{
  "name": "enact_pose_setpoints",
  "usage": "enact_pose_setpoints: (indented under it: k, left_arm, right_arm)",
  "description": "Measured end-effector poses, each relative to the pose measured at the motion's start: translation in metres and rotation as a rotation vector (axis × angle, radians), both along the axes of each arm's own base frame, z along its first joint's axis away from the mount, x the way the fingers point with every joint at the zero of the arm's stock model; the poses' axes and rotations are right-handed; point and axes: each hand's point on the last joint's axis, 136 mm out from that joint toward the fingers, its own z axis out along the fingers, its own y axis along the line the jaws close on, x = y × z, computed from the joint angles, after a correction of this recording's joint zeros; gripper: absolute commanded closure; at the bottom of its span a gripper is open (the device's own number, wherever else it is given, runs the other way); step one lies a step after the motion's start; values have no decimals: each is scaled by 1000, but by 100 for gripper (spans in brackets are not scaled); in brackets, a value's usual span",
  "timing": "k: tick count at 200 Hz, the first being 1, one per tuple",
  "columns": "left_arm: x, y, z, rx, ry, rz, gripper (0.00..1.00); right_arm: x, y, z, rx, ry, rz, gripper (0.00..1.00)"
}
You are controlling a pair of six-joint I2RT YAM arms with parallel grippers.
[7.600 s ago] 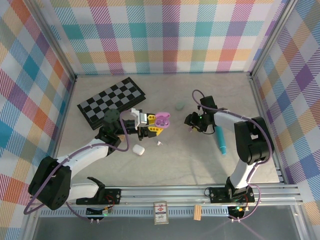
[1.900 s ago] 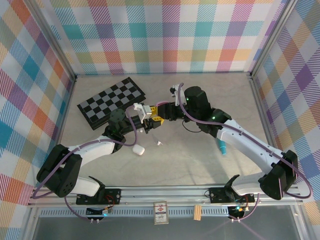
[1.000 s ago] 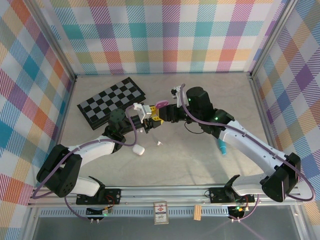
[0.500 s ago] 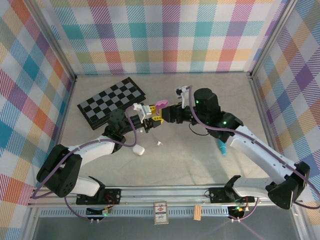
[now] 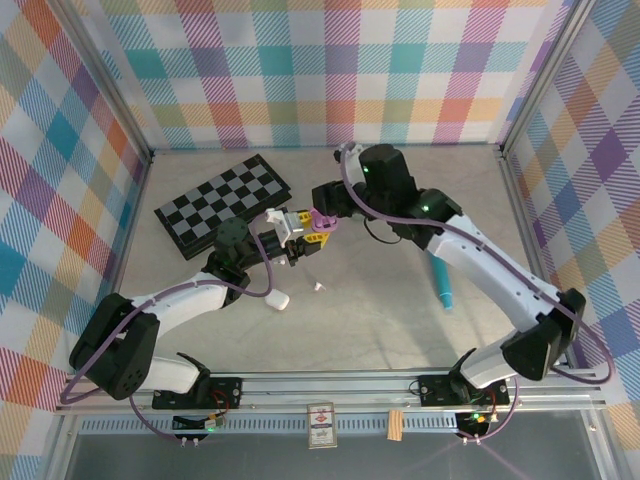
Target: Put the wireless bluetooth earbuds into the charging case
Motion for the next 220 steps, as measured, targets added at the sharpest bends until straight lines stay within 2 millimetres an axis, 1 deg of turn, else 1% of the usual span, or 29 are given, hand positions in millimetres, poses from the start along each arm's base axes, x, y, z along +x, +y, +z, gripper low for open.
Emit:
enact_pose_setpoints:
  k: [24, 45, 72, 85, 93, 111, 131, 143, 157, 169, 182, 220]
  left_arm:
    - [0, 0, -2, 8, 1, 1, 69]
    - [0, 0, -7, 24, 19, 2, 69]
    - [1, 1, -8, 29, 28, 9, 69]
    - [1, 1, -7, 26, 24, 13, 69]
    - [1, 2, -6, 25, 22, 13, 69]
    - [1, 2, -4, 21, 22, 17, 70]
    - [1, 3, -3, 18, 22, 19, 70]
    - [0, 3, -1, 16, 21, 18, 70]
    - [-2, 4, 2, 9, 17, 16, 70]
    - [-3, 4, 5, 3, 16, 15, 70]
    - [-4, 5, 8, -3, 13, 13, 70]
    - [-8, 5, 12, -16, 21, 0, 70]
  right_arm:
    - [5, -2, -15, -75, 35, -12, 46]
    - [0, -6, -22, -114, 55, -1, 46]
    - [-10, -12, -25, -143, 62, 26, 46]
    - [-16, -18, -25, -136, 66, 30, 46]
    - [-19, -22, -23, -119, 71, 30, 44]
    - [-27, -34, -17, -31, 98, 26, 40]
    - [-28, -53, -11, 123, 151, -5, 37]
    - [-27, -62, -13, 223, 206, -19, 35]
    - [-24, -67, -19, 326, 279, -25, 33]
    - [-26, -63, -26, 394, 345, -6, 32]
    - [-34, -54, -33, 460, 426, 41, 31]
    - [-46, -35, -39, 621, 570, 137, 35]
